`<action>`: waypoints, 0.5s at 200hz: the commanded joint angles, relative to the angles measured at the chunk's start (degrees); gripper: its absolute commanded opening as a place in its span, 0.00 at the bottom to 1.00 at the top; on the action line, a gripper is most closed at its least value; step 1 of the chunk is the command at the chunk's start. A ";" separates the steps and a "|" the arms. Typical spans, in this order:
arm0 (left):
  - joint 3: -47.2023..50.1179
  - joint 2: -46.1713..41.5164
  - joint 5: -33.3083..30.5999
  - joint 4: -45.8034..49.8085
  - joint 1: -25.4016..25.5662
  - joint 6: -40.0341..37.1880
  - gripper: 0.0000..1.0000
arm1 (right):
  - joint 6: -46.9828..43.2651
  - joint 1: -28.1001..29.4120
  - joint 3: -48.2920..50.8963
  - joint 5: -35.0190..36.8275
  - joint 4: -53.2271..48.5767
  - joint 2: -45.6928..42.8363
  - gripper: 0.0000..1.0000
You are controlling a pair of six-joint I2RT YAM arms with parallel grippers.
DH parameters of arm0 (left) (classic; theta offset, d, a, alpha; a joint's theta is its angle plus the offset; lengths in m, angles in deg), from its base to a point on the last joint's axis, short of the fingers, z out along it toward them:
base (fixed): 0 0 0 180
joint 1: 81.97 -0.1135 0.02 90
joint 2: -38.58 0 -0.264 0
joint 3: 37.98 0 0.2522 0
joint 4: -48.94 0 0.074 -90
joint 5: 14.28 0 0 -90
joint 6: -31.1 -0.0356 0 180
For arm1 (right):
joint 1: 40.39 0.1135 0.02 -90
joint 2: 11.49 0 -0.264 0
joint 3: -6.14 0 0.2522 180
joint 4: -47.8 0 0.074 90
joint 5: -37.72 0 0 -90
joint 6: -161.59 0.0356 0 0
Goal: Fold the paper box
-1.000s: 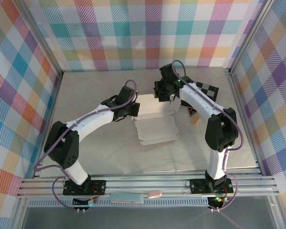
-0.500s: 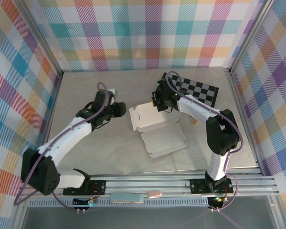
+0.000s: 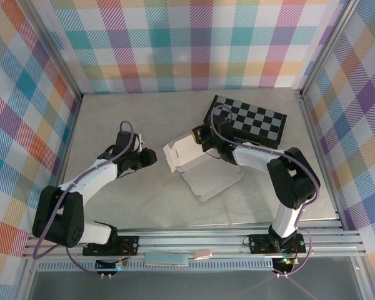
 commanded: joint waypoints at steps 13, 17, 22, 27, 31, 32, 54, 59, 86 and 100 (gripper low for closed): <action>2.92 0.76 6.06 -11.14 0.45 -4.74 0.27 | -2.03 -0.66 4.30 -3.67 14.42 -0.75 0.00; 3.36 0.69 6.51 -12.16 0.66 -5.26 0.27 | -2.01 -0.85 4.47 -4.13 15.35 -0.76 0.00; 3.89 0.66 7.08 -13.39 1.04 -5.96 0.27 | -2.01 -0.95 4.85 -4.43 16.85 -0.70 0.00; 4.43 0.59 7.26 -14.63 1.48 -6.76 0.27 | -1.92 -1.07 5.15 -4.92 17.72 -0.47 0.00; 4.78 0.52 7.39 -15.47 1.93 -7.44 0.27 | -1.92 -1.21 5.20 -5.17 18.06 -0.42 0.00; 4.82 0.61 7.38 -15.56 2.06 -7.60 0.27 | -1.86 -1.18 5.26 -5.36 18.24 -0.34 0.00; 4.65 2.07 7.56 -17.24 4.38 -10.14 0.28 | -2.15 -1.33 5.70 -6.40 18.91 -0.06 0.00; 4.58 2.53 7.79 -17.60 4.88 -10.41 0.28 | -2.10 -1.35 5.78 -6.49 18.95 -0.01 0.00; 4.22 3.23 7.27 -18.21 7.45 -11.63 0.29 | -2.14 -1.42 5.64 -6.75 18.85 0.02 0.00; 4.41 2.56 6.02 -18.41 8.43 -11.63 0.30 | -2.32 -1.47 5.34 -6.77 18.30 -0.06 0.00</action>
